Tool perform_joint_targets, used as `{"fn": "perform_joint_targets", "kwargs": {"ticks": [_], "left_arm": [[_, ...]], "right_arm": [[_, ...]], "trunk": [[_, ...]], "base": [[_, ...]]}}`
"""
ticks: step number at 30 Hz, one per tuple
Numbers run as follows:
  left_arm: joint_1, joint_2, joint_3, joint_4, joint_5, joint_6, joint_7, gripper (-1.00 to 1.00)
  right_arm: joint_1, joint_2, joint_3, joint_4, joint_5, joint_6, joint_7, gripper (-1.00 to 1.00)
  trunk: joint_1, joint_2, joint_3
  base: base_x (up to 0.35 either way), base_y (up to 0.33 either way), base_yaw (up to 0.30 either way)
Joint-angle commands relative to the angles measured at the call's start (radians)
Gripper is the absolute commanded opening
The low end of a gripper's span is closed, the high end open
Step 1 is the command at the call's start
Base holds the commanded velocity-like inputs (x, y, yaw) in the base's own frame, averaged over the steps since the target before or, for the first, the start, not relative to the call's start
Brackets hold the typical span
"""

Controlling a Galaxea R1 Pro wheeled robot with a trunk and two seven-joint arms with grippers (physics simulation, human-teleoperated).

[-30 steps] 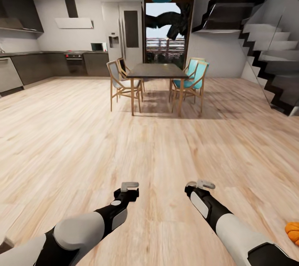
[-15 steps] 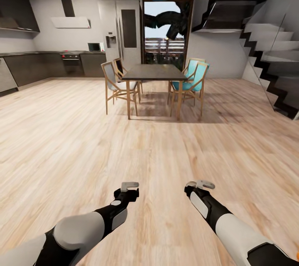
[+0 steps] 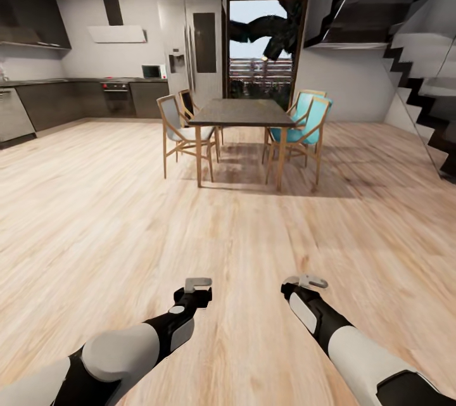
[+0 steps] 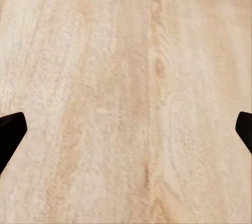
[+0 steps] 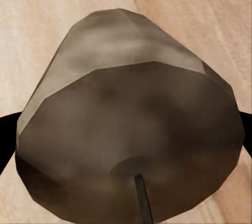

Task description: Place each of the two pumpkins and all three candles from the living room inside a cabinet in the living room (use any cabinet), then make sure every cabinet is closed, and position the cauldron so it is next to a table in the living room.

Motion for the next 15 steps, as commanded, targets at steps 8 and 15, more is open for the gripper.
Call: {"fn": "perform_joint_targets", "kwargs": {"ticks": [8,15], "left_arm": [[-0.002,0.000,-0.008,-0.003,0.004,-0.004,0.008,1.00],[-0.001,0.000,-0.008,-0.003,0.004,-0.004,0.008,1.00]], "right_arm": [[-0.001,-0.002,0.009,-0.002,-0.003,-0.002,-0.006,-1.00],[-0.001,-0.005,0.009,-0.002,-0.003,-0.003,-0.005,-1.00]], "trunk": [[0.000,0.000,-0.002],[0.000,0.000,-0.002]], "base": [[0.332,-0.143,0.149],[0.332,-0.143,0.150]]}}
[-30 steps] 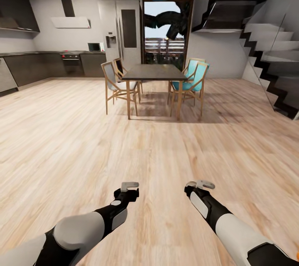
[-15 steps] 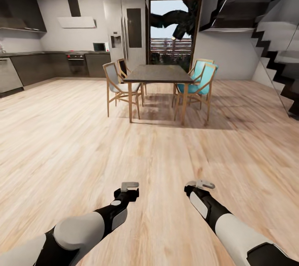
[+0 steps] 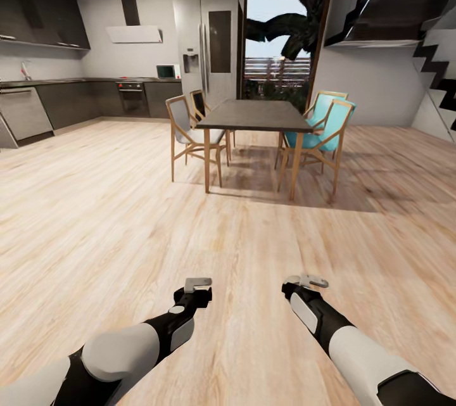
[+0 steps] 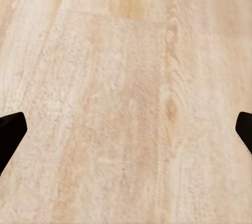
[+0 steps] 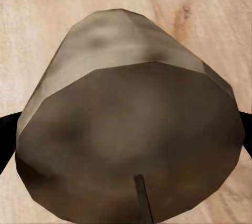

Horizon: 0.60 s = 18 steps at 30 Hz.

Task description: Place each of the two pumpkins and all three candles from the living room inside a cabinet in the living room (use any cabinet), then make sure every cabinet is closed, and position the cauldron so it is next to a table in the living room.

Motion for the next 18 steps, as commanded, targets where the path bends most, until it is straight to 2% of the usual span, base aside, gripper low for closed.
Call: {"fn": "perform_joint_targets", "kwargs": {"ticks": [1,14,18], "left_arm": [[-0.001,0.000,-0.008,-0.003,0.005,-0.004,0.008,1.00],[-0.001,0.000,-0.008,-0.003,0.005,-0.005,0.008,1.00],[-0.002,0.000,-0.007,-0.004,0.006,-0.012,0.008,1.00]], "right_arm": [[-0.001,-0.002,0.009,-0.002,-0.004,0.005,-0.008,-1.00],[-0.001,0.002,0.010,-0.002,-0.003,0.004,-0.008,-1.00],[-0.001,0.000,0.009,-0.002,-0.003,0.004,-0.008,-1.00]], "trunk": [[0.000,0.000,-0.001],[0.000,0.000,-0.005],[0.000,0.000,-0.006]], "base": [[0.332,-0.143,0.166],[0.327,-0.152,0.269],[0.148,-0.085,0.212]]}}
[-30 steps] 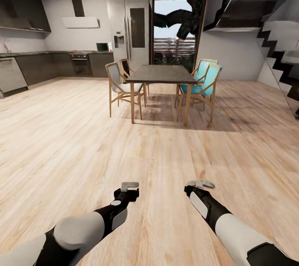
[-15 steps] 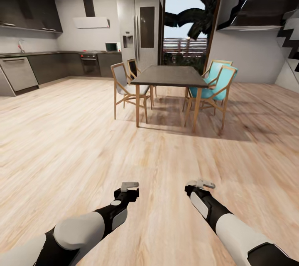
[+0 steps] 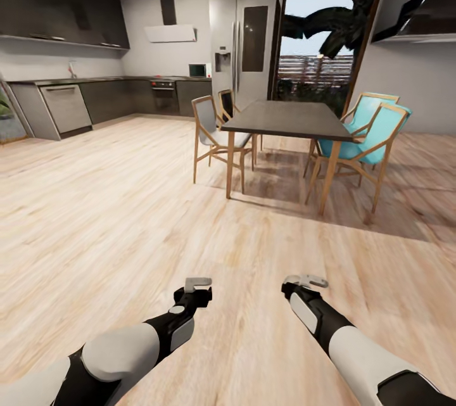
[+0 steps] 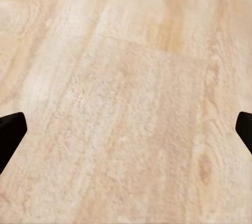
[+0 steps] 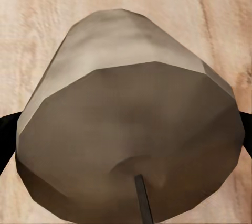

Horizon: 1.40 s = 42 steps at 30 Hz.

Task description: Place each of the two pumpkins and all three candles from the living room inside a cabinet in the living room (use any cabinet), then make sure every cabinet is closed, and position the cauldron so it is next to a table in the living room.

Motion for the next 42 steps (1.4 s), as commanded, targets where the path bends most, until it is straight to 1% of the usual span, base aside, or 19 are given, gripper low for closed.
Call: {"fn": "perform_joint_targets", "kwargs": {"ticks": [1,6,11,19,24,29,42], "left_arm": [[-0.001,0.000,-0.008,-0.003,0.005,-0.005,0.008,1.00],[-0.001,0.000,-0.008,-0.004,0.005,-0.007,0.008,1.00],[-0.001,0.000,-0.008,-0.005,0.005,-0.007,0.008,1.00],[-0.001,0.000,-0.009,-0.005,0.007,-0.002,0.008,1.00],[-0.001,0.000,-0.010,-0.004,0.011,0.003,0.008,1.00],[-0.001,0.000,-0.010,-0.003,0.011,0.004,0.009,1.00],[-0.001,0.000,-0.010,-0.003,0.011,0.003,0.008,1.00]], "right_arm": [[-0.001,-0.002,0.008,-0.002,-0.006,0.005,-0.008,-1.00],[-0.001,0.001,0.011,-0.002,-0.003,-0.004,-0.008,-1.00],[-0.001,0.003,0.015,-0.002,0.028,-0.011,-0.009,-1.00],[-0.001,0.003,0.016,-0.002,0.034,-0.012,-0.009,-1.00],[-0.001,0.002,0.016,-0.002,0.034,-0.015,-0.008,-1.00],[-0.001,0.003,0.016,0.002,0.032,-0.033,-0.008,-1.00],[-0.001,0.005,0.017,0.005,0.034,-0.038,-0.009,-1.00]], "trunk": [[0.000,0.000,-0.001],[0.000,0.000,-0.001],[0.000,0.000,-0.001],[0.000,0.000,-0.001],[0.000,0.000,-0.001],[0.000,0.000,-0.001],[0.000,0.000,-0.001]], "base": [[0.040,-0.023,0.075],[0.013,-0.008,0.123],[0.001,-0.001,0.273],[0.011,-0.010,0.273],[0.203,-0.167,0.049],[0.253,-0.211,0.067],[0.260,-0.222,0.271]]}}
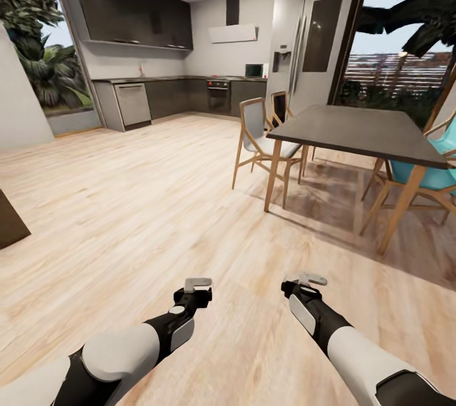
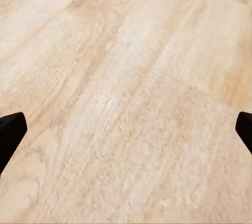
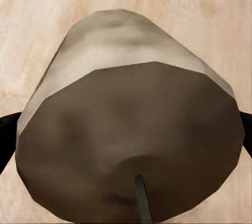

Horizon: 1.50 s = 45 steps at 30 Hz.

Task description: Place each of the two pumpkins and all three candles from the living room inside a cabinet in the living room (use any cabinet), then make sure every cabinet is closed, and position the cauldron so it is next to a table in the living room.

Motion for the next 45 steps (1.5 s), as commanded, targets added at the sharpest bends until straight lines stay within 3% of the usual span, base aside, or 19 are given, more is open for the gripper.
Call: {"fn": "perform_joint_targets", "kwargs": {"ticks": [1,22,39,45], "left_arm": [[-0.001,0.000,-0.008,-0.003,0.005,-0.004,0.008,1.00],[-0.001,0.000,-0.007,-0.003,0.006,-0.006,0.007,1.00],[-0.002,0.000,-0.007,-0.010,-0.001,-0.017,0.007,1.00],[-0.001,0.000,-0.007,-0.011,-0.001,-0.017,0.007,1.00]], "right_arm": [[0.000,-0.001,0.009,-0.003,-0.002,0.006,-0.008,-1.00],[0.000,-0.002,0.008,-0.001,-0.002,0.001,-0.008,-1.00],[0.000,-0.002,0.008,-0.001,-0.002,0.002,-0.010,-1.00],[0.000,-0.003,0.009,-0.001,-0.002,0.001,-0.007,-1.00]], "trunk": [[0.000,0.000,-0.001],[0.000,0.000,-0.001],[0.000,0.000,-0.001],[0.000,0.000,-0.001]], "base": [[0.260,-0.232,0.286],[0.253,-0.235,0.226],[0.011,-0.010,0.283],[0.000,0.000,0.072]]}}
